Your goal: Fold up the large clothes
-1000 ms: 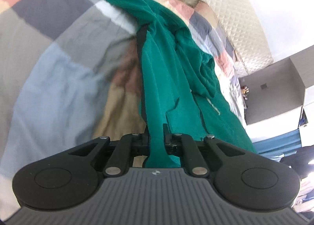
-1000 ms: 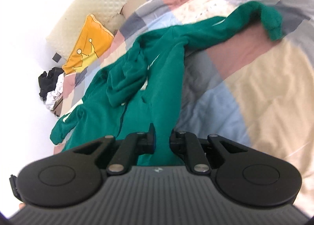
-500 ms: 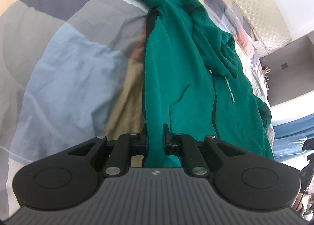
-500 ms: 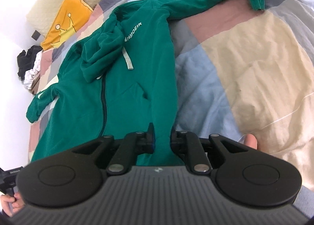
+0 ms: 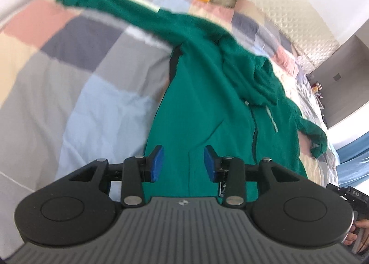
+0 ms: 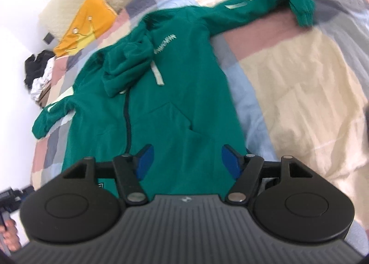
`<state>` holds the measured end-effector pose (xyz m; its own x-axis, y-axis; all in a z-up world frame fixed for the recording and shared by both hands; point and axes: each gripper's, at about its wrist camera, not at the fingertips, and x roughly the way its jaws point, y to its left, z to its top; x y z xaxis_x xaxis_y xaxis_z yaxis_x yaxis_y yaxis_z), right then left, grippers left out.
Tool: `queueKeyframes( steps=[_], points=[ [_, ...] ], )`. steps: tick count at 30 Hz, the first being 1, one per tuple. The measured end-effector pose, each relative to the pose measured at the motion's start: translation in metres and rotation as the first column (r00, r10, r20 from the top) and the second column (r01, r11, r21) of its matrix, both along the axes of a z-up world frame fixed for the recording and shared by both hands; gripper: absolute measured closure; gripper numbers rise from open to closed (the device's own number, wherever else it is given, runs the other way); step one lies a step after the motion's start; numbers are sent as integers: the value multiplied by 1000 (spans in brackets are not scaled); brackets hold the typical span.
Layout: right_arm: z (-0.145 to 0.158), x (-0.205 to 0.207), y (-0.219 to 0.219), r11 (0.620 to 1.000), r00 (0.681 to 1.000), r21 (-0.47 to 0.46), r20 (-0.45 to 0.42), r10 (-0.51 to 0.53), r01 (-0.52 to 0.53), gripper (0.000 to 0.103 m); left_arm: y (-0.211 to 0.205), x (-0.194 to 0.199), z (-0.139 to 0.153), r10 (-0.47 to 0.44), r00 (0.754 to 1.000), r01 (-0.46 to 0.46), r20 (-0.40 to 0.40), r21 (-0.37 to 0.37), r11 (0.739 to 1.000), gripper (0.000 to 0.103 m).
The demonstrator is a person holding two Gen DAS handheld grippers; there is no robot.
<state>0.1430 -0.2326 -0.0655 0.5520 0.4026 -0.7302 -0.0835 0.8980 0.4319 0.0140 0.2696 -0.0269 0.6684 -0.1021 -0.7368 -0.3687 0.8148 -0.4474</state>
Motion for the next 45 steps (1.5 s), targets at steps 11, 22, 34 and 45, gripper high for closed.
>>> queueKeyframes(
  steps=[11,22,34,45],
  points=[
    [31,10,54,997,988,28,139,69,-74,35,-65,52,39,-100,990,88,102,112,990,59],
    [33,24,103,988,960,-28,234,151,-149,35,-114,99,43,-161,974,132,157,181,975,59],
    [15,48,121,992,924,-50,362,123,-113,35,-159,180,21,-190,974,142,126,320,937,59],
    [-10,75,119,988,905,-119,400,141,-101,35,-180,285,-28,-177,984,150,35,390,908,56]
  ],
)
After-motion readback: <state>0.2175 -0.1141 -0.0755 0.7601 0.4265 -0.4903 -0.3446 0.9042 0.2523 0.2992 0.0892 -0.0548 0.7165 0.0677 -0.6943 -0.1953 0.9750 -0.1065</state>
